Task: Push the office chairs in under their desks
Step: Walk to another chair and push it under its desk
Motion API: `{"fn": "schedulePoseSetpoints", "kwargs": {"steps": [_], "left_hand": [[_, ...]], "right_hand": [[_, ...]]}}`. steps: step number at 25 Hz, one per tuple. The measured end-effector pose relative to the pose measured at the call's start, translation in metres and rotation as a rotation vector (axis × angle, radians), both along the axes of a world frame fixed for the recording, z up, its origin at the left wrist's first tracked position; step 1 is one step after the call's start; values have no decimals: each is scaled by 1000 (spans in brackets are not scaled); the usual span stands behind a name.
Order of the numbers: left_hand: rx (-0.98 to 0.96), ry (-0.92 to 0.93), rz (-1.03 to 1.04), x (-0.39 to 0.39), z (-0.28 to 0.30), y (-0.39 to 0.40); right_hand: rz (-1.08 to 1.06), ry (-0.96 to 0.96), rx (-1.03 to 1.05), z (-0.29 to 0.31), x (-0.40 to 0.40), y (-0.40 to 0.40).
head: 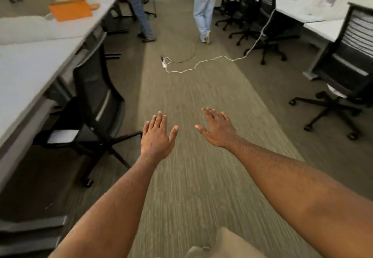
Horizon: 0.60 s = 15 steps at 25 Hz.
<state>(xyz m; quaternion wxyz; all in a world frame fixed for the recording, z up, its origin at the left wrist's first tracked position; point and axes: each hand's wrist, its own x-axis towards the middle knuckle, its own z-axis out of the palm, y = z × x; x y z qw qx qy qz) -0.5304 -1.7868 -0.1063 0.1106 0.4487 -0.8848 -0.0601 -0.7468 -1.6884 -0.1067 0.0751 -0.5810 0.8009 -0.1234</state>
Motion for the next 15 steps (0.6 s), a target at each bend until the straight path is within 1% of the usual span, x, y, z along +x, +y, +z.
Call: {"fn": "schedulePoseSetpoints", "kwargs": {"steps": [4, 8, 11, 15], "left_hand": [[11, -50, -66, -65, -5, -24], [47, -75, -50, -106, -4, -63], [51, -95, -30, -133, -9, -102], [75, -102, 11, -171, -21, -182]], "right_hand": [[-59, 1, 28, -3, -70, -3], [-89, -15, 35, -6, -113, -30], [-71, 7, 30, -12, -137, -67], [-72, 21, 15, -20, -183, -153]]}}
